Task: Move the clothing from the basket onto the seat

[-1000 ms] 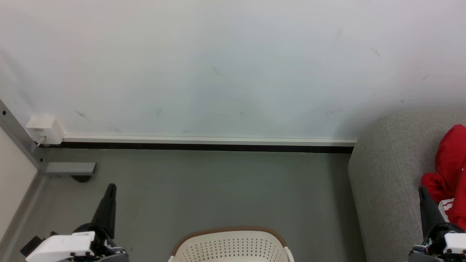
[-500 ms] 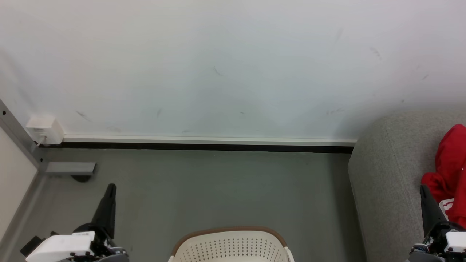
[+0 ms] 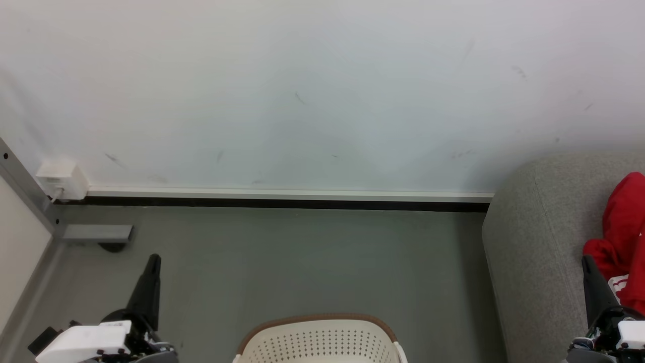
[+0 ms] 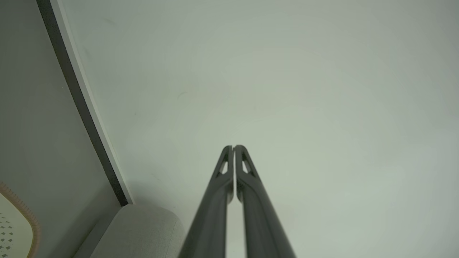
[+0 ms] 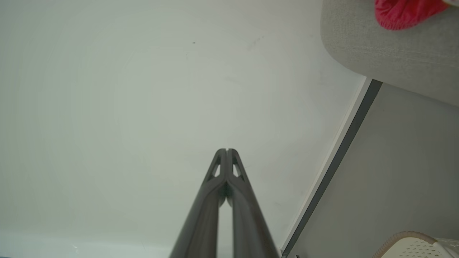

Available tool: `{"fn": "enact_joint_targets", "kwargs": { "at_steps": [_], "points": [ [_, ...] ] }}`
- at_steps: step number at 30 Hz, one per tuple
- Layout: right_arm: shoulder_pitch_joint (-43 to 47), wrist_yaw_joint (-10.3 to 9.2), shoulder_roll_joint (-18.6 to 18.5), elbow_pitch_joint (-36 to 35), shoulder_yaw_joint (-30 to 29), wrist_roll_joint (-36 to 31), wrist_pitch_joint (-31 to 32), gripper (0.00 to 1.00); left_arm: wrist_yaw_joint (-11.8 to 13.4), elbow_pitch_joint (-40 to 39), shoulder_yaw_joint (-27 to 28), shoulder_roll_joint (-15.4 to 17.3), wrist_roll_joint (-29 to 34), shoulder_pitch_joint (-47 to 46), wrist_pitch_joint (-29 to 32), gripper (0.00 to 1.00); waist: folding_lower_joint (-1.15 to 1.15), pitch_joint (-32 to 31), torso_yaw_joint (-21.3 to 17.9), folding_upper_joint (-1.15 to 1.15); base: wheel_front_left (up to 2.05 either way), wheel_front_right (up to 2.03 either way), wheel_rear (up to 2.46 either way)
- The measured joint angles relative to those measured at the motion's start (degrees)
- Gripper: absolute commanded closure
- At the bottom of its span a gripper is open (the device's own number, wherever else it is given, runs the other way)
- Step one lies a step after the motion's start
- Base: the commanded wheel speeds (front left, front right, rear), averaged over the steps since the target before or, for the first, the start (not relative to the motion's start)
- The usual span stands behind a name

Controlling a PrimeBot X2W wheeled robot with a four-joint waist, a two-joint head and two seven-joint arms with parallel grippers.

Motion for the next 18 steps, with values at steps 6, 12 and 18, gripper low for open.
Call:
{"fn": "enact_joint_targets", "kwargs": {
  "at_steps": [6, 12, 18],
  "points": [
    [-0.05, 0.00, -0.36, -0.27, 0.64, 0.62, -0.53, 1.00, 0.00, 0.00, 0.00, 0.00, 0.00, 0.00, 0.00, 1.00, 0.00, 0.01, 0.00, 0.00, 0.00, 0.00, 0.00],
    [-0.10, 0.00, -0.71, -0.42, 1.15, 1.15, -0.86, 1.00, 0.00, -0.02, 0.00, 0.00, 0.00, 0.00, 0.00, 1.00, 0.00, 0.02, 0.00, 0.00, 0.00, 0.00, 0.00],
    [-0.15, 0.00, -1.19, -0.59, 1.51, 1.45, -1.21, 1.00, 0.00, -0.03, 0.00, 0.00, 0.00, 0.00, 0.00, 1.00, 0.00, 0.02, 0.00, 0.00, 0.00, 0.00, 0.00]
  ]
}}
